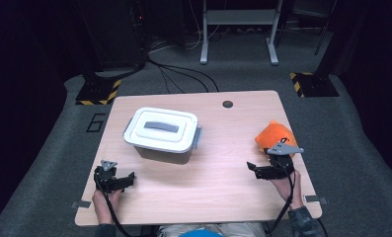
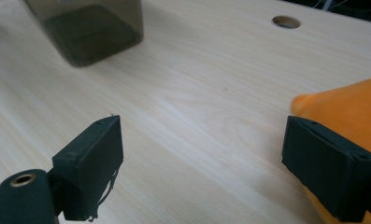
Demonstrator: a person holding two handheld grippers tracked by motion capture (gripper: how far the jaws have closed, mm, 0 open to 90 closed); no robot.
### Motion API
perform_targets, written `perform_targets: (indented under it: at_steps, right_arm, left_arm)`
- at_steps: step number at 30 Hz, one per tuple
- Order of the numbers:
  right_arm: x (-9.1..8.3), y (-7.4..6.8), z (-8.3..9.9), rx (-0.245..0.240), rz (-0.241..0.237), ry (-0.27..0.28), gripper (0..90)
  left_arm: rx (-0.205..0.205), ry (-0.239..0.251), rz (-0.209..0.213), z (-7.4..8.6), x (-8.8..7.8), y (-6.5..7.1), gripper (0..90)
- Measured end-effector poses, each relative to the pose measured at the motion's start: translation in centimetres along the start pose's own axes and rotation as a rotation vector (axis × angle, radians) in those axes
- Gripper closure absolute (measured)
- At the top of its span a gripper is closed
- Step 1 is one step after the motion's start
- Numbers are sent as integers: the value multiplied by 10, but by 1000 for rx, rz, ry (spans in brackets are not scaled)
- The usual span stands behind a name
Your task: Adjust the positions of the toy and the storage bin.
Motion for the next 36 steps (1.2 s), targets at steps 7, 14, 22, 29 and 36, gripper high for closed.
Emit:
perform_targets:
  at_steps: [7,14,22,29,36]
  right_arm:
    - [36,-10,26,-31,-49,-101,106]
    - [56,-9,47,-31,-56,-162,98]
    - [60,-14,48,-72,-46,-178,101]
    - [60,-14,48,-63,-42,-183,97]
    - [61,-14,48,-59,-37,-182,101]
  left_arm:
    - [1,1,0,0,0,0,55]
    - [1,3,-2,0,0,0,55]
    - [3,-4,3,-1,0,-1,57]
    - [-21,35,64,-17,-15,-5,41]
    - [-20,98,82,-51,-37,-10,45]
Point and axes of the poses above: each handheld gripper's, and its own axes: x roughly forward along the jaws, z roughly out of its underside, y roughly to its right, the point moved 3 cm from there along x, roughly forward along the jaws, and after that the axes turned 2 degrees about x, right-handed, at the moved point
